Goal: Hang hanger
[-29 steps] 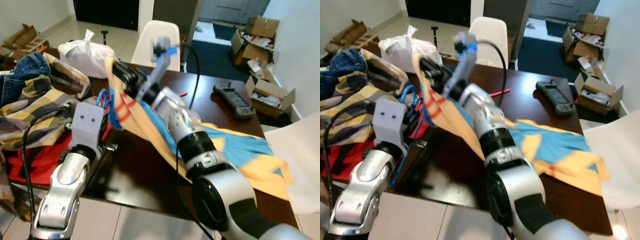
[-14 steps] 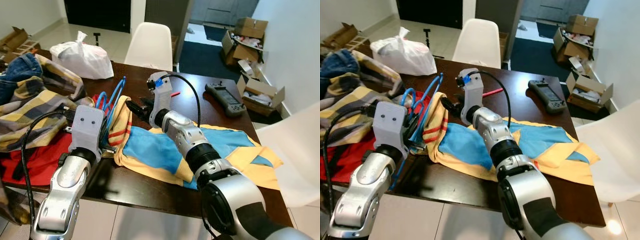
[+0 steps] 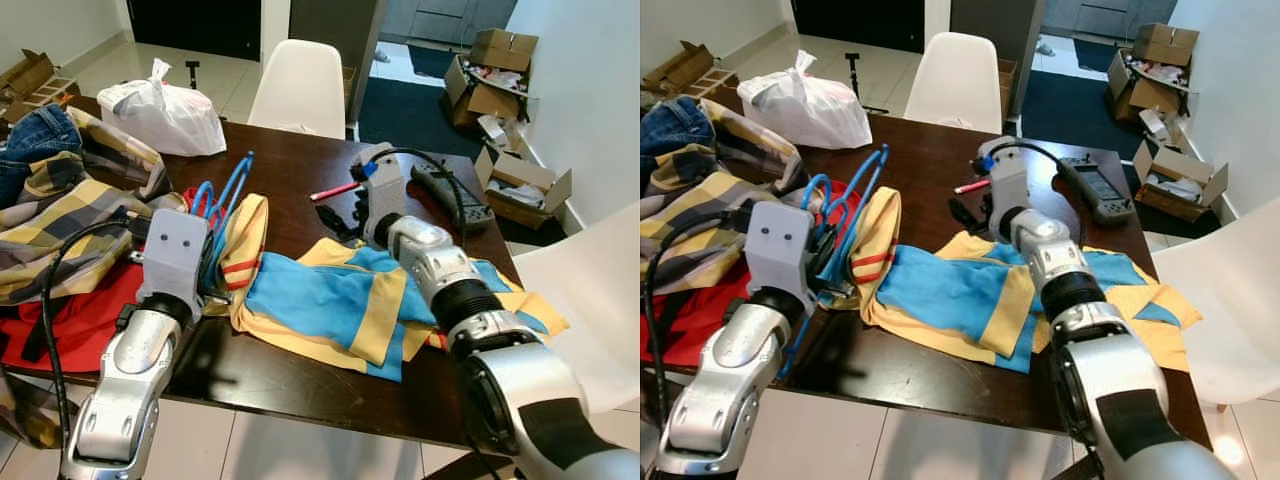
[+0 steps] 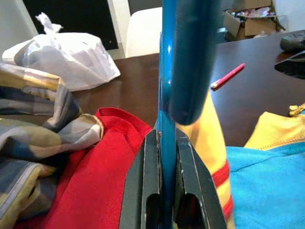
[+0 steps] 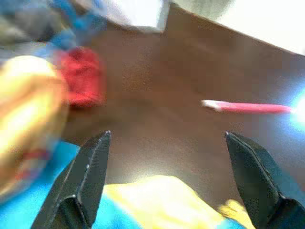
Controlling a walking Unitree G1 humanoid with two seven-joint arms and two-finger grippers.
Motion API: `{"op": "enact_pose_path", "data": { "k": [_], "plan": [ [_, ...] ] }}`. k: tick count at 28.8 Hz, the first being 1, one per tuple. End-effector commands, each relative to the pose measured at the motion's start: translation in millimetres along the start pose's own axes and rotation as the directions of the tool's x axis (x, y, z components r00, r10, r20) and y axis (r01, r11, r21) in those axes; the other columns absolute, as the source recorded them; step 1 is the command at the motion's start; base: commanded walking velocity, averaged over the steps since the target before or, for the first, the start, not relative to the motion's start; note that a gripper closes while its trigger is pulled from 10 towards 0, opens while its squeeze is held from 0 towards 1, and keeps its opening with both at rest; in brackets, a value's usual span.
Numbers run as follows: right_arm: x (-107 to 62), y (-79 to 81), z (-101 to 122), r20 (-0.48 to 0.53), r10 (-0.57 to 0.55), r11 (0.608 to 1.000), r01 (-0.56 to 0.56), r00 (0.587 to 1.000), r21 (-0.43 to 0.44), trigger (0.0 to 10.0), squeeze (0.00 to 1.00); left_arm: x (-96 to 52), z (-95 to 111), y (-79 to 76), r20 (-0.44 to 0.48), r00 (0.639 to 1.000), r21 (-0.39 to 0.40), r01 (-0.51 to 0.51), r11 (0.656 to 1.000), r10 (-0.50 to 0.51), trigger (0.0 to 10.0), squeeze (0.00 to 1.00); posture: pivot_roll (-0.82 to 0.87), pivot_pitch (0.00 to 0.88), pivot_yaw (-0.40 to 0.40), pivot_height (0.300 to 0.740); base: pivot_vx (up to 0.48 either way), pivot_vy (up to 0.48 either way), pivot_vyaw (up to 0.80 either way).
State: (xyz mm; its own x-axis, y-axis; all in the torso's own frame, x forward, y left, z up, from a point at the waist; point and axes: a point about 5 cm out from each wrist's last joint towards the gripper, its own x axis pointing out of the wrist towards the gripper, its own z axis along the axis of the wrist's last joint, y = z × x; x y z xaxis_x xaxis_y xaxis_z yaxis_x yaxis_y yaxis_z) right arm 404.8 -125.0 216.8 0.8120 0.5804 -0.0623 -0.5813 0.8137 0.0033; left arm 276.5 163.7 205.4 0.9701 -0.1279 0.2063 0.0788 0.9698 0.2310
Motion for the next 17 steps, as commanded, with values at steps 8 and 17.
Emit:
{"op": "enact_pose_path", "data": {
  "k": [8,17],
  "plan": [
    [-26.3,2.1,-25,0.240,0.035,0.928,-0.120,0.970,0.352,10.0,0.00,2.2,32,27.0,0.102,0.991,0.040,-0.089,0.995,0.084,10.0,0.00,0.11,0.104,-0.078,0.740,0.000,0.000,0.00],
    [-29.6,15.5,-62,0.292,0.002,0.823,-0.167,0.956,0.543,10.0,0.00,-8.2,25,-4.8,0.056,0.997,0.008,0.061,0.998,-0.062,10.0,0.00,0.12,0.107,-0.071,0.740,0.000,0.000,0.00]
  ]
}}
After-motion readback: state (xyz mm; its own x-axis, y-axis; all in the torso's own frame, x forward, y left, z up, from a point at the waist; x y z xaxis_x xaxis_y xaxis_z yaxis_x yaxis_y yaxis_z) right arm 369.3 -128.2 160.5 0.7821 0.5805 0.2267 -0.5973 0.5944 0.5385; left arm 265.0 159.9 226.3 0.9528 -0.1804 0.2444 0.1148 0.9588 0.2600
